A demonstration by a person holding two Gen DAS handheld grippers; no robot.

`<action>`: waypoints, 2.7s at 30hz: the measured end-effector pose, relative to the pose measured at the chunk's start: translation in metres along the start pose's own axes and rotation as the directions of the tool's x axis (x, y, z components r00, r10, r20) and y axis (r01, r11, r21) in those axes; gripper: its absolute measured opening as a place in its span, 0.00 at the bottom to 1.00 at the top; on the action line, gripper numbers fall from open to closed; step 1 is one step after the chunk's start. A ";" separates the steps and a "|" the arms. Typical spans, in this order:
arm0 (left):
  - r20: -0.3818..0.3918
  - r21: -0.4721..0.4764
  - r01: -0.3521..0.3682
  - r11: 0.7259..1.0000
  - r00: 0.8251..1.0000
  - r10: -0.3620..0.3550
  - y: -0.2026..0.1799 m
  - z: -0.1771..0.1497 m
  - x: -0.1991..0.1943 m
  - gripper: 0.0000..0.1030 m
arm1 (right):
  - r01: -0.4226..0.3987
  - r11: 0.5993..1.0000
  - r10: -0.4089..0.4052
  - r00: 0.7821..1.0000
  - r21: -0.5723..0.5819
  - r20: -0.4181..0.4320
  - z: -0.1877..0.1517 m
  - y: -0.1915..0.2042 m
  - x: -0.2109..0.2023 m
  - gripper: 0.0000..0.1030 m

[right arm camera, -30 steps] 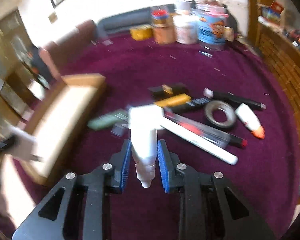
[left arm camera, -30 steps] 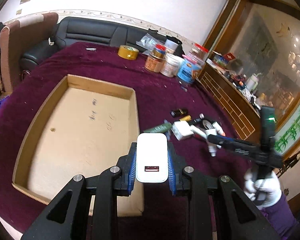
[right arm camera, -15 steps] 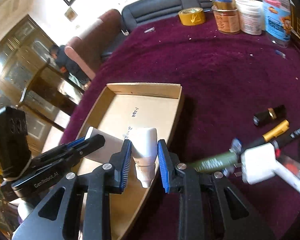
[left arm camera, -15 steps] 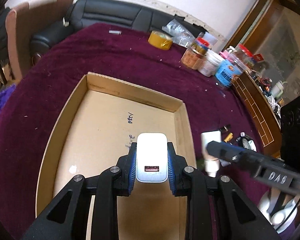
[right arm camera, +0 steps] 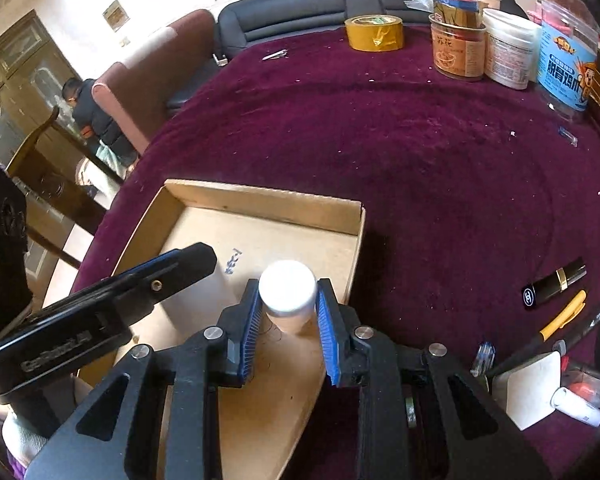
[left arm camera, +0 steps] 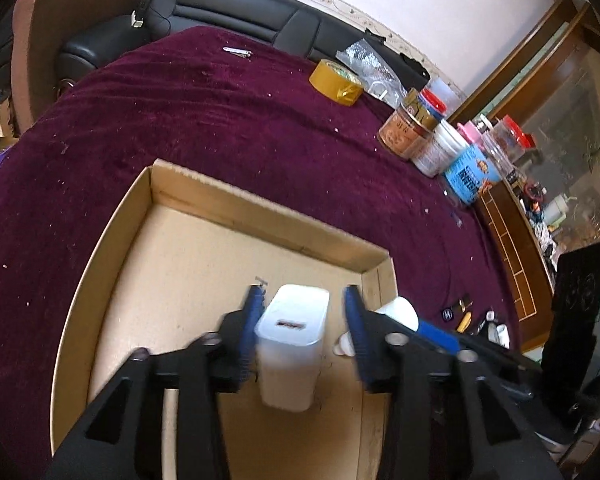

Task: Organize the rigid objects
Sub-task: 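Carry the charger into the cardboard box with the left tool while the right tool places the bottle there, then grasp the green cylindrical tube with the left tool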

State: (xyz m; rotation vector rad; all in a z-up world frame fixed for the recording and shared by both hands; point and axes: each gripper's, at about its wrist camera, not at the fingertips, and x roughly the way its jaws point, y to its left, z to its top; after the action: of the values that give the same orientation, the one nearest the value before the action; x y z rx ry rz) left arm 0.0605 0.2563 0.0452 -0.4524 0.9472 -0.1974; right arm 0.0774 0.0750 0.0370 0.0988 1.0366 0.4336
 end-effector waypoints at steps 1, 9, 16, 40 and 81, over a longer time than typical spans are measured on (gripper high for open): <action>0.003 -0.001 -0.004 1.000 1.000 0.004 0.000 0.001 0.001 0.44 | 0.006 1.000 -0.006 1.000 0.003 0.004 0.001 0.000 0.001 0.25; 0.049 -0.008 -0.048 0.999 0.998 0.048 0.005 0.008 -0.012 0.48 | -0.009 0.999 0.007 0.998 0.034 0.063 0.001 -0.008 -0.020 0.26; 0.109 0.001 -0.103 0.995 0.989 0.102 0.005 0.006 -0.041 0.55 | -0.003 0.999 -0.002 0.993 0.039 0.116 -0.016 -0.023 -0.053 0.40; 0.143 0.254 -0.065 0.965 0.989 0.030 -0.115 -0.065 -0.075 0.78 | 0.348 0.914 -0.405 0.821 0.209 0.403 -0.097 -0.150 -0.172 0.81; -0.140 0.620 -0.114 0.777 0.958 0.252 -0.192 -0.151 0.041 0.15 | 0.100 0.866 -0.257 0.929 0.490 0.265 -0.133 -0.276 -0.145 0.81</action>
State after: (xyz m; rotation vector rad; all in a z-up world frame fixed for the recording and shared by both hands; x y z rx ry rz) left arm -0.0327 0.0282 0.0271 0.2698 1.0727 -0.3636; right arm -0.0154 -0.2497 0.0083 0.4897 0.7969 -0.0198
